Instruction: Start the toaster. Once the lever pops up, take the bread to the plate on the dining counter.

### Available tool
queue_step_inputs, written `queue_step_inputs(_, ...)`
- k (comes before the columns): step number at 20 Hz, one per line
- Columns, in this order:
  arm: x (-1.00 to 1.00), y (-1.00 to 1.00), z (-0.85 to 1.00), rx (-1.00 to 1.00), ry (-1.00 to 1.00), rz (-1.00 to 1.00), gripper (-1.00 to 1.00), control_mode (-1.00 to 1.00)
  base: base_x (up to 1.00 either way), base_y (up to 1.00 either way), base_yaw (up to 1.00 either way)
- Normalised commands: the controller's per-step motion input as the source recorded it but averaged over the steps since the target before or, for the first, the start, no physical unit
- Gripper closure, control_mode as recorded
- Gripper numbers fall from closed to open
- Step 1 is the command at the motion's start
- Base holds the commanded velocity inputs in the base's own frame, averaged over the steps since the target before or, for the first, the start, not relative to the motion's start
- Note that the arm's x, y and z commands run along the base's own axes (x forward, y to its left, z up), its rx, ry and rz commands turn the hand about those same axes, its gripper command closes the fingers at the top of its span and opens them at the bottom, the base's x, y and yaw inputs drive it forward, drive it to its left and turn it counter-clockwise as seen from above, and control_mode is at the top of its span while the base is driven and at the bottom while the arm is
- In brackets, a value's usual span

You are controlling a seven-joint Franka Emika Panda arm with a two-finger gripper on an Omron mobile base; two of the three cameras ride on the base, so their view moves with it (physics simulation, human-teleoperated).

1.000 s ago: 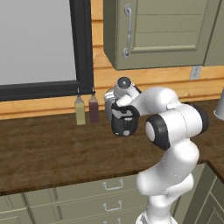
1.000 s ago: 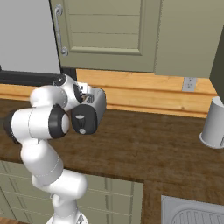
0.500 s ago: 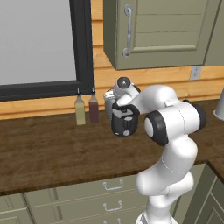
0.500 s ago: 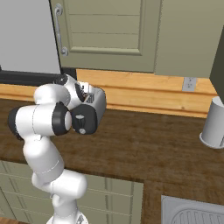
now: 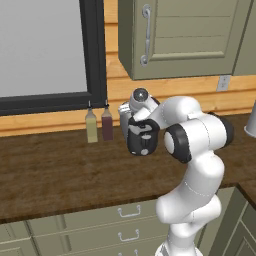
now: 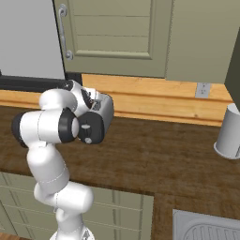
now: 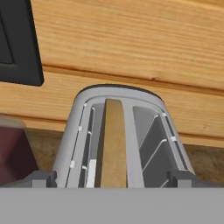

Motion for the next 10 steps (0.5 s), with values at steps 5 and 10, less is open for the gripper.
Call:
queue_step_inputs(5,0.06,0.0,-0.07,0.0,0.0,0.0,-1.0,-1.0,0.0,0.0,0.0)
queue_step_inputs(10,0.02,0.0,-0.02,0.0,0.0,0.0,1.0,-1.0,0.0,0.0,0.0)
